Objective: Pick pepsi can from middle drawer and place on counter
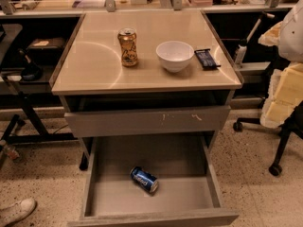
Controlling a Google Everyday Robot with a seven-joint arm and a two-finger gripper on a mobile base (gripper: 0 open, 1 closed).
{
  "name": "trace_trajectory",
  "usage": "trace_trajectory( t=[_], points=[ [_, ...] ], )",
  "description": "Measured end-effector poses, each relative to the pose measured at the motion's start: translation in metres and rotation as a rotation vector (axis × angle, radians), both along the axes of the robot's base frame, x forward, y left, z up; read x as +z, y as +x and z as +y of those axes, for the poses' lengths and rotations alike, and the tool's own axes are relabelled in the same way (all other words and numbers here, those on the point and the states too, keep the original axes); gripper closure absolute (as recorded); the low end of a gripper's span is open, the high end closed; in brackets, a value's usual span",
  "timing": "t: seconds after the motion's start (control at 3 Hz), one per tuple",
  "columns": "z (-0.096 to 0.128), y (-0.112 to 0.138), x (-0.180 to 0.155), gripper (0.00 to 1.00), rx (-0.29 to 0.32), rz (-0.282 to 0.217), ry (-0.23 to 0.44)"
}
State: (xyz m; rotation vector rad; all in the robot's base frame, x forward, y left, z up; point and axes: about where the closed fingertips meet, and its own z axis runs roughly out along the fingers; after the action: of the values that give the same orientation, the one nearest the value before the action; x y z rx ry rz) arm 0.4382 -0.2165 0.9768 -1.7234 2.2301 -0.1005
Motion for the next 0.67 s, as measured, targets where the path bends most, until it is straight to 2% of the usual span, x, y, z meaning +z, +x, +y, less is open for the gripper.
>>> trace_trajectory(
  t=[0.33,0.67],
  points=[
    [0.000,0.000,0.000,0.00,0.000,0.000,0.000],
    [0.010,-0.008,-0.021,0.00,-0.007,0.018,-0.002]
  ],
)
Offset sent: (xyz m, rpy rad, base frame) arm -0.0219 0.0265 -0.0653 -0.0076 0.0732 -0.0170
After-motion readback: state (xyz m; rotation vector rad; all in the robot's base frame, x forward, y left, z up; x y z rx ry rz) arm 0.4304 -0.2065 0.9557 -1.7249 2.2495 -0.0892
